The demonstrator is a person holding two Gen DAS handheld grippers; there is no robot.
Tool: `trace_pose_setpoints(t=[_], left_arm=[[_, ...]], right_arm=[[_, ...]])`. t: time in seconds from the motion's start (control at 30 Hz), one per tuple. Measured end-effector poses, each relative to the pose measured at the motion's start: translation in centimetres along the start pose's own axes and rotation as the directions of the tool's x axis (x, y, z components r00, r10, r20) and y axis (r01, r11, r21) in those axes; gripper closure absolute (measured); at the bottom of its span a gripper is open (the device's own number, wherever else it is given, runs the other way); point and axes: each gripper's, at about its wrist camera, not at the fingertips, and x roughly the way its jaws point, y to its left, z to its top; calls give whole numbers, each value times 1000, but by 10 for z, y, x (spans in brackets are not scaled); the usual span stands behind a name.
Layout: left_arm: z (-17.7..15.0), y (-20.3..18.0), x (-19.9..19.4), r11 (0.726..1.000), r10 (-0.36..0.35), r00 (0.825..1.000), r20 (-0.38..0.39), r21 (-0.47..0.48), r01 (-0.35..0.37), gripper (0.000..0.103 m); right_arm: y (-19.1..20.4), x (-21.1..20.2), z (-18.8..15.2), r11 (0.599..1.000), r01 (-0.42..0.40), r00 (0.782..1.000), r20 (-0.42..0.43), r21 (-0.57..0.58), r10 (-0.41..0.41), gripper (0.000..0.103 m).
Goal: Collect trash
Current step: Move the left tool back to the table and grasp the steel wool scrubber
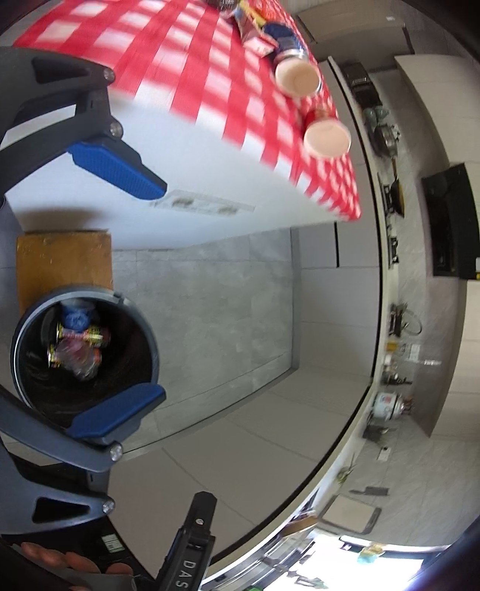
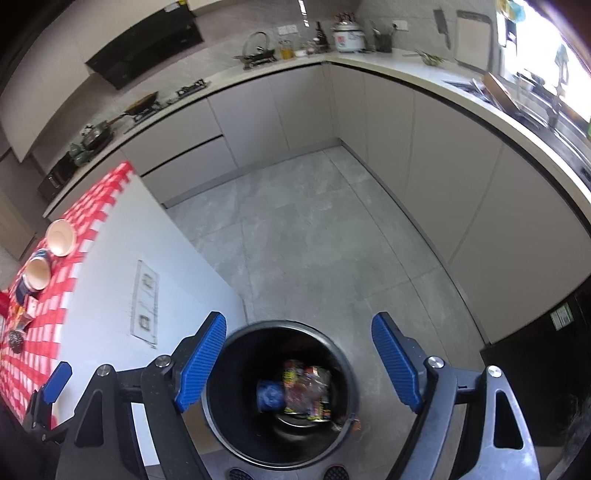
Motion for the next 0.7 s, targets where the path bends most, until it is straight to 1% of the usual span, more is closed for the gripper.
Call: trace_pose_setpoints(t=[0.1, 0.23, 0.3, 0.47, 0.57, 0.7], left_arm=[[6, 26, -9, 999, 28, 1000, 11, -34, -27, 3], [11, 65, -26, 996, 79, 996, 31, -54, -77, 3], [14, 93, -37, 991, 111, 993, 45, -82, -107, 3], [13, 151, -61, 972, 189, 980, 63, -152, -178, 3], [11, 180, -71, 959, 230, 971, 70, -186, -213, 3], [9, 214, -78, 944, 260, 963, 68, -227, -239, 3]], right_arm=[[30, -3, 5, 999, -34, 999, 9, -41, 35, 20], [72, -7, 7, 992, -81, 997, 12, -97, 82, 20], [93, -8, 8, 987, -104, 994, 10, -119, 106, 20], [147, -13, 7, 970, -165, 986, 7, -181, 169, 20], [176, -16, 5, 957, -195, 980, 6, -214, 201, 20], [215, -20, 0, 939, -229, 972, -1, -256, 237, 20]])
